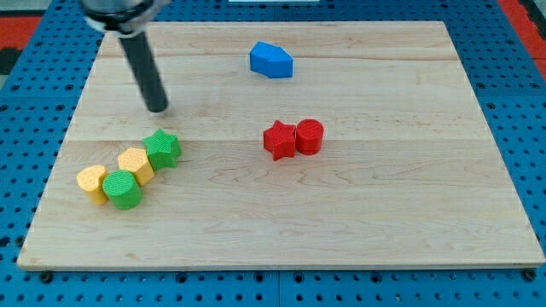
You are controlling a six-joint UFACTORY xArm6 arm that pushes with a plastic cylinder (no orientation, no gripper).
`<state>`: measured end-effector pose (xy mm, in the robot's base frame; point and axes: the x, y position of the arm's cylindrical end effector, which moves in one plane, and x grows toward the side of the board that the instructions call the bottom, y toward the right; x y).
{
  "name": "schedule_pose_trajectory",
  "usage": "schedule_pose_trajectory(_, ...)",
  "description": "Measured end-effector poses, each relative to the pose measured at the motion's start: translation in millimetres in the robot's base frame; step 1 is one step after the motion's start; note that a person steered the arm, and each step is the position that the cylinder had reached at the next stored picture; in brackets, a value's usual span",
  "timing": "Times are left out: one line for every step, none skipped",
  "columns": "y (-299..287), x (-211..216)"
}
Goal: Place the arm towards the bottom right of the red star
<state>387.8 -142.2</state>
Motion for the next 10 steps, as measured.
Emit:
schedule_pose_trajectory(16.5, 38.6)
schedule_pose_trajectory(7.1, 67.6)
schedule_pose_trajectory(5.9, 84.2)
schedule_pose_trajectory(73.8, 84.2)
schedule_pose_trajectory(141.4, 91.8)
schedule_pose_trajectory(208.0, 103.4)
schedule_pose_trajectory(270.3, 81.0)
schedule_pose_trajectory(285.6, 45.8)
schedule_pose_trajectory(268.6, 43.9)
schedule_pose_trajectory(236.5, 71.2)
